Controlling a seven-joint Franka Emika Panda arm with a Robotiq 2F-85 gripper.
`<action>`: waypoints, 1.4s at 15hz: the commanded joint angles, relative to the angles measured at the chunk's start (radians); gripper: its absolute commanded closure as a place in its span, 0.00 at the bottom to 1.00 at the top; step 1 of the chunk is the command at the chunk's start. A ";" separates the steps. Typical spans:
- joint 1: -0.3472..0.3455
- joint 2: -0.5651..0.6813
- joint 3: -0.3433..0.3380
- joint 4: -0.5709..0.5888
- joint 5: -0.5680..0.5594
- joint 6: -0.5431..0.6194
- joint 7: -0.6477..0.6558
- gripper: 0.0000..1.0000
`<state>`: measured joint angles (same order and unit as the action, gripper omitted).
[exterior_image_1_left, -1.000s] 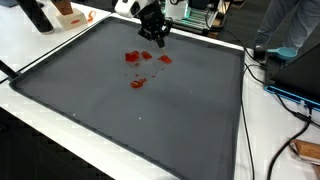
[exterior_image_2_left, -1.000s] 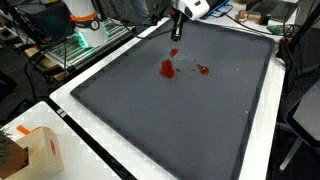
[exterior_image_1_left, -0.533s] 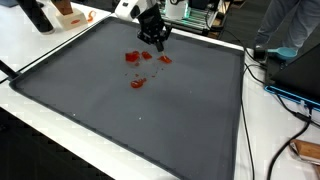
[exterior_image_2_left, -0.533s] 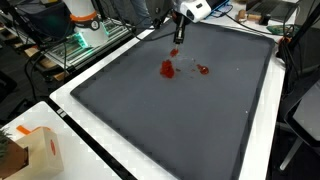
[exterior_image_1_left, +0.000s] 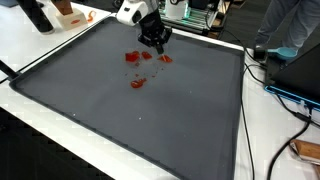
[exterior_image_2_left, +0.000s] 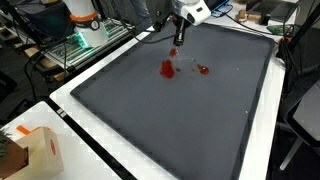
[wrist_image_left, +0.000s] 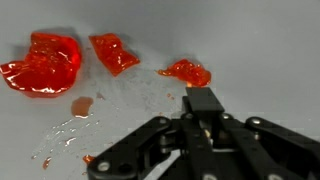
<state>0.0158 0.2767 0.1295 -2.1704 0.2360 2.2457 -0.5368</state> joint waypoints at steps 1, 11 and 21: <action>0.000 0.010 0.005 0.001 -0.031 -0.007 0.016 0.97; -0.008 -0.081 -0.001 -0.018 -0.040 -0.038 0.006 0.97; -0.005 -0.050 -0.006 0.000 -0.040 -0.116 -0.007 0.97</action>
<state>0.0128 0.2183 0.1242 -2.1707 0.2038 2.1412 -0.5360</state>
